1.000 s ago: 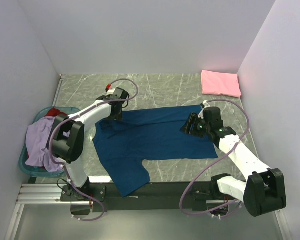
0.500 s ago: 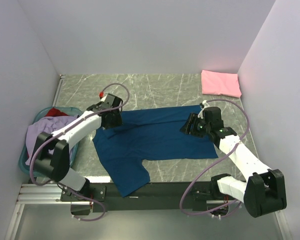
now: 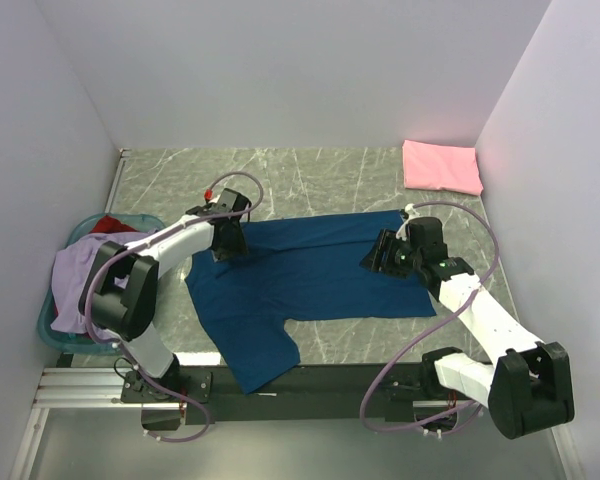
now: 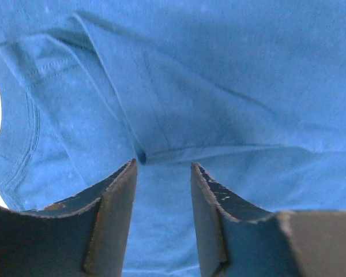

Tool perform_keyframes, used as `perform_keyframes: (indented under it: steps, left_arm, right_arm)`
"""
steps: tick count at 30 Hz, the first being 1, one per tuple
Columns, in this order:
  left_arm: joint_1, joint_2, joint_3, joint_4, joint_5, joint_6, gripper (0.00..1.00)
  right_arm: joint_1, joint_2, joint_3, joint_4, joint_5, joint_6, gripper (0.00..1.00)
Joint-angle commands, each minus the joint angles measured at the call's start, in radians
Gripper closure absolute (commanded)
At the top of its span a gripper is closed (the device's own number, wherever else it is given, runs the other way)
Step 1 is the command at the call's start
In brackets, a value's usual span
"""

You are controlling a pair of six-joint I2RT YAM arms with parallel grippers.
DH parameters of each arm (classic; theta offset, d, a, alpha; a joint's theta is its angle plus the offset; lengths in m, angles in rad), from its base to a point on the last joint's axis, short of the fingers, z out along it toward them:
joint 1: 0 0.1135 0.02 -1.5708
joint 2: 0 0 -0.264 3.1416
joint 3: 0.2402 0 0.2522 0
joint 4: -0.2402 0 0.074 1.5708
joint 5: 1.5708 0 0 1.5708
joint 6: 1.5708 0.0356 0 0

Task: Fold and stack the t-shirts
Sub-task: Fold the tshirt

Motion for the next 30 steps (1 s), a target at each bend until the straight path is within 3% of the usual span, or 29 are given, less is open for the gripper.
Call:
perform_keyframes:
  steps: [1, 13, 20, 21, 23, 30]
  left_arm:
    - [0.007, 0.019, 0.047, 0.029, -0.021, -0.004, 0.55]
    - [0.014, 0.070, 0.074, 0.021, -0.072, 0.000, 0.57]
    - [0.014, 0.082, 0.074, 0.029, -0.026, 0.005, 0.82]
    - [0.013, 0.078, 0.071, 0.023, -0.021, 0.002, 0.91]
    - [0.007, 0.047, 0.060, 0.014, -0.009, -0.009, 0.97]
    - [-0.058, -0.033, 0.068, -0.080, 0.062, -0.104, 0.99]
  right_arm:
    - [-0.004, -0.018, 0.000, 0.030, -0.005, -0.010, 0.40]
    - [-0.004, 0.001, 0.000, 0.036, -0.014, -0.011, 0.40]
    - [-0.002, 0.013, 0.005, 0.039, -0.019, -0.007, 0.40]
    - [-0.004, 0.011, 0.006, 0.039, -0.017, -0.008, 0.40]
    - [-0.004, 0.011, 0.006, 0.037, -0.017, -0.010, 0.40]
    - [-0.004, 0.005, 0.011, 0.033, -0.017, -0.014, 0.40]
